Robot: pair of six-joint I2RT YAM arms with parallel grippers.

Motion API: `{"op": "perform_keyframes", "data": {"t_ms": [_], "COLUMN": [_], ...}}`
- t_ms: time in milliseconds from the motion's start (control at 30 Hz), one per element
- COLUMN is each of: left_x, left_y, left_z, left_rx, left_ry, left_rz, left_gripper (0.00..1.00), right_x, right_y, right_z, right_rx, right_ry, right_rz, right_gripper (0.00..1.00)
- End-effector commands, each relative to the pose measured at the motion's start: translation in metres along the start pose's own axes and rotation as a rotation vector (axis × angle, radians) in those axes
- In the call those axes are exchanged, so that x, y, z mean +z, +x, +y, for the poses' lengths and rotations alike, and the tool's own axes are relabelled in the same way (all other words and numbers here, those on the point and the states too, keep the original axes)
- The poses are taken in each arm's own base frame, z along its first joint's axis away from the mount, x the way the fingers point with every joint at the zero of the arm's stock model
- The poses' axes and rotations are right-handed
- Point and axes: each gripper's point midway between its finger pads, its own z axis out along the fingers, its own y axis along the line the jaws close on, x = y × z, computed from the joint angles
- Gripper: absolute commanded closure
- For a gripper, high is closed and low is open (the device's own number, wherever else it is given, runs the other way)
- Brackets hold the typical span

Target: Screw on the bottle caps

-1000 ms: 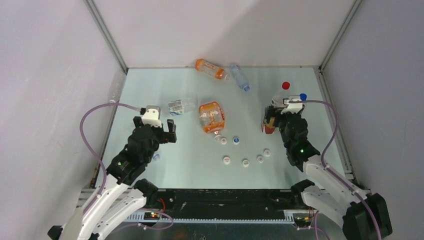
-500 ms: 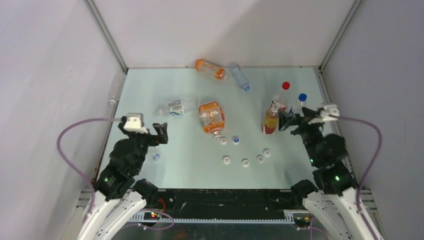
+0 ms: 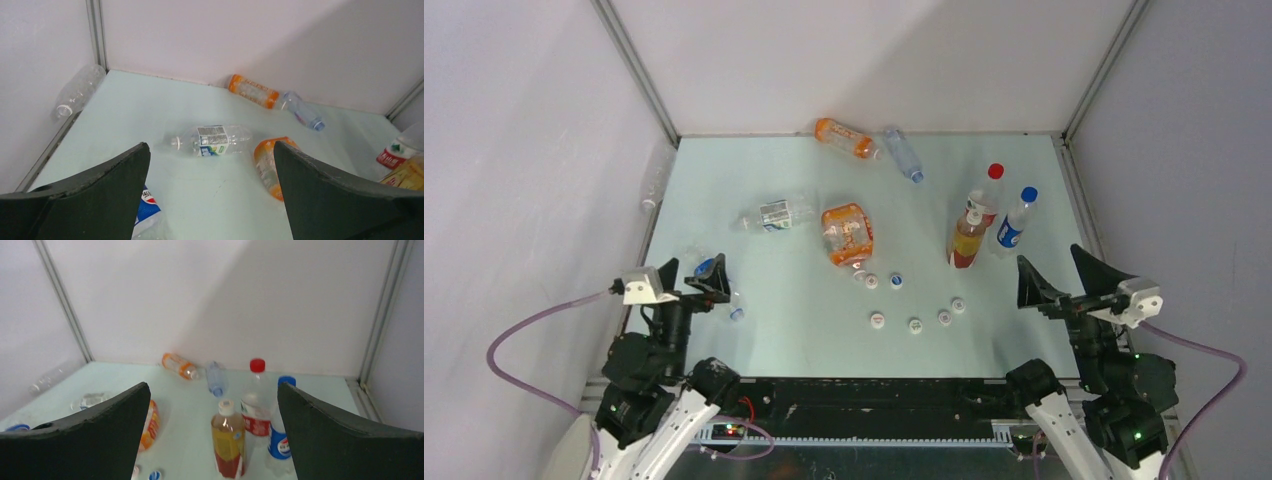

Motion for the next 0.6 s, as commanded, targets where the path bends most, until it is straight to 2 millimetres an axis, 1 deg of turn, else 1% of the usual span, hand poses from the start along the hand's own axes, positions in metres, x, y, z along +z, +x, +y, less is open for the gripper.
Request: {"op": "perform_keyframes", "data": {"t_ms": [0,33,167,233,367,433,567], "left_x": [-0.029,-0.031,-0.03,-0.03,-0.031,-0.031,-0.031], "left_y": [-0.018,-0.018,-0.009,-0.009,-0.007,-0.006,-0.007], "left_z": [0.02,0.021,0.019,0.017,0.018,0.018,0.017], "left_rx": [-0.093,-0.1,-0.11,-0.119,-0.105,-0.1,-0.096], "left_ry": [-0.014,-0.013,-0.008,0.001,0.003,0.002,0.002], "left_rz": [-0.134,-0.14,-0.112,-0.109,-0.105,-0.103,-0.11], "left_gripper": [0.0,0.0,0.0,0.0,0.0,0.0,0.0], "right_x": [-0.025,-0.027,-0.03,-0.031,-0.033,-0.035,-0.035], "right_y": [0.0,-0.001,0.007,0.01,0.017,0.017,0.017], "right_z": [-0.016,-0.019,-0.028,-0.031,-0.035,-0.036,-0.032], "right_rx": [-0.045,-0.044,-0.03,-0.025,-0.03,-0.035,-0.049], "right_ry": [0.06,0.072,0.128,0.148,0.172,0.183,0.163], "right_rz": [-0.008,-0.006,0.025,0.038,0.064,0.066,0.068], "right_gripper": [0.01,0.01,0.01,0.01,0.0,0.01,0.01]}}
